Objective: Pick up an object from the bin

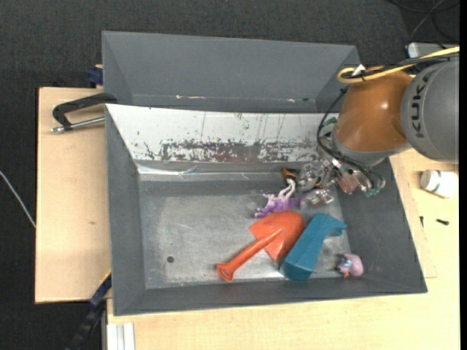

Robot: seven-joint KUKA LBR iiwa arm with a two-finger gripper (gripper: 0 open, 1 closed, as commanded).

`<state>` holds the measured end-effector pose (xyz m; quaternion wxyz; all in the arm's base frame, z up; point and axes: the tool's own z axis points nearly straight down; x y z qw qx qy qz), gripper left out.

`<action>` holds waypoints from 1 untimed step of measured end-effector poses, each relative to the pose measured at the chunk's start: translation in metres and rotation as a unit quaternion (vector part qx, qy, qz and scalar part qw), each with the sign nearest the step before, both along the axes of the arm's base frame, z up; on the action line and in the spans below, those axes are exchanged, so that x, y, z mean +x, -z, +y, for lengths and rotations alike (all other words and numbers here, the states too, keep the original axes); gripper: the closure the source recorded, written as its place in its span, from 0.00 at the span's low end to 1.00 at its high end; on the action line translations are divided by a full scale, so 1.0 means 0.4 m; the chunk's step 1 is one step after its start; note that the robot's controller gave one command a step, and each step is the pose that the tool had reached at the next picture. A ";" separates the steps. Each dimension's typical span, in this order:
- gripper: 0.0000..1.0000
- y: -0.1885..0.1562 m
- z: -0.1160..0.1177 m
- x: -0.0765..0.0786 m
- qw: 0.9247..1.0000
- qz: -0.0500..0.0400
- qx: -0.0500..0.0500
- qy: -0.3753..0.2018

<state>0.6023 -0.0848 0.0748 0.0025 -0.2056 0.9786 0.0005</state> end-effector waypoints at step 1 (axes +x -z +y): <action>1.00 -0.002 0.000 -0.002 1.000 0.000 0.000 0.000</action>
Offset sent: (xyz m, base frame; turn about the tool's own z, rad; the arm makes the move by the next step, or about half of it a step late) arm -0.0245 0.0036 0.0014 -0.1754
